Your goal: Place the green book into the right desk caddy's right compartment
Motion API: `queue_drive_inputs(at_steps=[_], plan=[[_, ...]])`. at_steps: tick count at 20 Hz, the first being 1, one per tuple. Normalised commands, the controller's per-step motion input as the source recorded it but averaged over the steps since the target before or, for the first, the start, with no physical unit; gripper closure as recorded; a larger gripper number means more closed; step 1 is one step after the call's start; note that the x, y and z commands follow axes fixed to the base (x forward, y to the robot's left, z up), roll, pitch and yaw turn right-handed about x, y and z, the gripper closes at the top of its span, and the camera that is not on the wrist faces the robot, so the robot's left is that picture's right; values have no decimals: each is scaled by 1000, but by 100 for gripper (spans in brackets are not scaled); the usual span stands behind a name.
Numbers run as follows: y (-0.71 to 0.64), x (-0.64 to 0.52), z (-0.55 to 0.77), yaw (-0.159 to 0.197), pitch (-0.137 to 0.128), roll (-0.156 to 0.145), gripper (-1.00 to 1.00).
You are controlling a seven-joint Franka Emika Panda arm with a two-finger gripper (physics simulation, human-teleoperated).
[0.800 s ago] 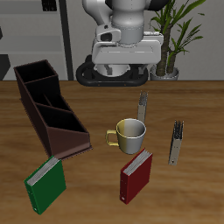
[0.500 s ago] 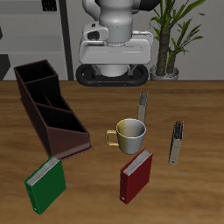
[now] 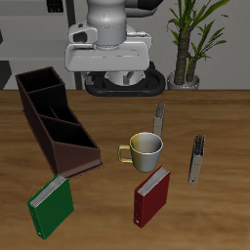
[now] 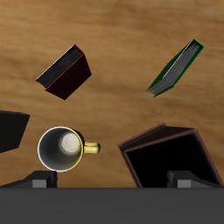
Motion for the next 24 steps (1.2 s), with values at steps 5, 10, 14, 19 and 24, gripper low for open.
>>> queue_drive_inputs(at_steps=[5,10,14,19,24], plan=[[-381,302,38,-20,9,-30,-100],[-354,370,15,-87,-3,-43,-100],[-231,361,-38,-32,17,-40,-100],[-80,264,-24,5,14,19,-100],[-79,260,-4,3,9,47,-100]])
